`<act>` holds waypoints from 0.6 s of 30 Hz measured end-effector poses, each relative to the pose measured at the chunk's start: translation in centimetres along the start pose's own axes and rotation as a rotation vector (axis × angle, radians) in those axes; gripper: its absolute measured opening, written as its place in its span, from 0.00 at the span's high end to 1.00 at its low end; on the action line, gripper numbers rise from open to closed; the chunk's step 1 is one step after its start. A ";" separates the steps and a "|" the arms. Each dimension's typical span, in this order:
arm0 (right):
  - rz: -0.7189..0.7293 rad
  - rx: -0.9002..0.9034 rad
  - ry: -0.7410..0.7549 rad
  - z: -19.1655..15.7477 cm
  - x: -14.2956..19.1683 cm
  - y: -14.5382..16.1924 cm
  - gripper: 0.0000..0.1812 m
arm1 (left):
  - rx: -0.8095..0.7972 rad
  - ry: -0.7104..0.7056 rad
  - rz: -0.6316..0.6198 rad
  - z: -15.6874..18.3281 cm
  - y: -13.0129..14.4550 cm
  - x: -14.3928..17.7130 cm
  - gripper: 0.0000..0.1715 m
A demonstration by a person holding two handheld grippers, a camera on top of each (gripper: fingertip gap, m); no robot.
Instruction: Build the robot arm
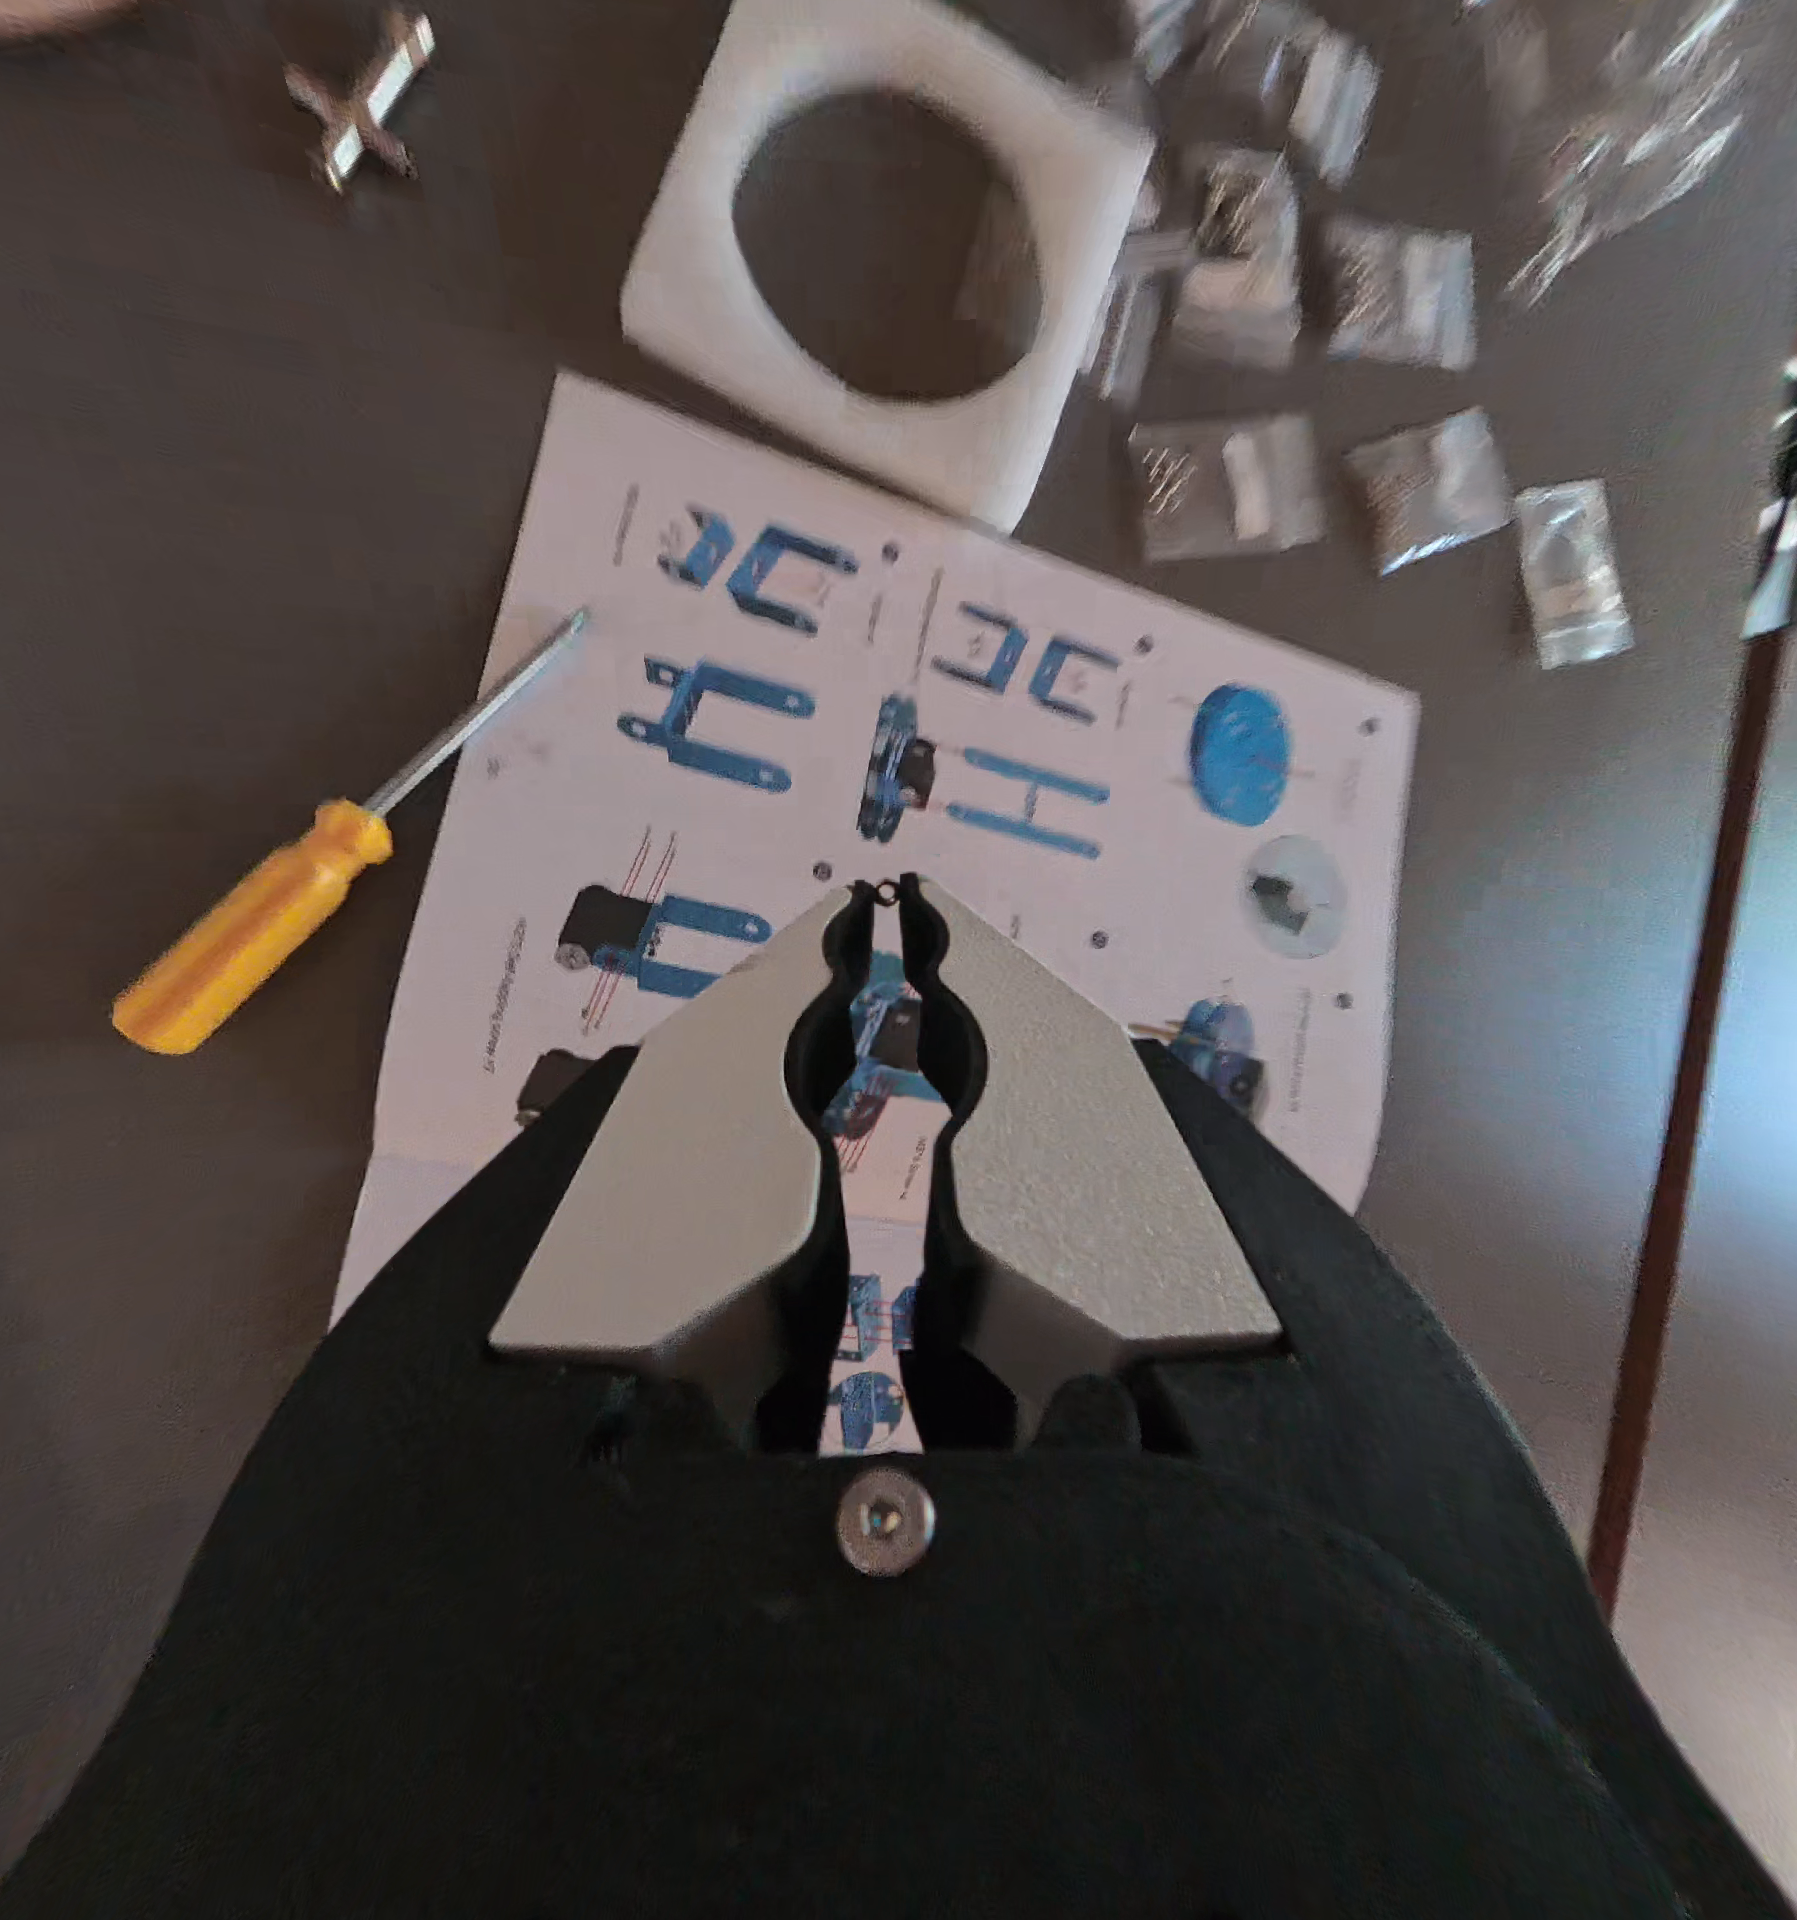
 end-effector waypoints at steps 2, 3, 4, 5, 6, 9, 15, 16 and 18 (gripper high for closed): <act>-0.065 0.002 -0.096 -0.4 -1.8 0.7 0.98 | -0.022 0.015 -0.004 0.5 -0.2 0.1 0.97; -0.084 0.011 -0.159 -0.9 -2.4 0.9 0.98 | -0.033 0.028 -0.005 0.8 -0.2 0.1 0.97; -0.103 0.020 -0.206 -1.3 -2.9 1.2 0.97 | -0.042 0.044 -0.007 1.1 -0.3 0.0 0.97; -0.134 0.032 -0.238 -1.7 -3.3 1.5 0.97 | -0.045 0.057 -0.008 1.3 -0.4 0.0 0.97; -0.164 0.050 -0.247 -1.8 -3.8 1.8 0.97 | -0.046 0.062 -0.007 1.4 -0.4 0.1 0.97; -0.209 0.071 -0.284 -2.3 -4.8 2.3 0.97 | -0.052 0.067 -0.019 1.8 -0.4 0.1 0.97; -0.229 0.100 -0.337 -2.9 -5.9 2.6 0.97 | -0.084 0.093 -0.036 3.0 -0.7 -0.4 0.97; -0.226 0.088 -0.360 -3.0 -5.8 2.6 0.95 | -0.087 0.098 -0.043 3.2 -0.6 -0.6 0.97; -0.201 0.070 -0.386 -2.8 -5.2 2.7 0.90 | -0.091 0.105 -0.053 3.5 -0.5 -1.0 0.97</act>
Point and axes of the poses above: each gripper's, where its closed fingertips meet, x back along the fingers, y out of its underside, z = x × y across the jaws, the point moved 6 cm from there along x, back along the fingers, and after that the axes turned 12 degrees about -z, right-handed, at the moved point
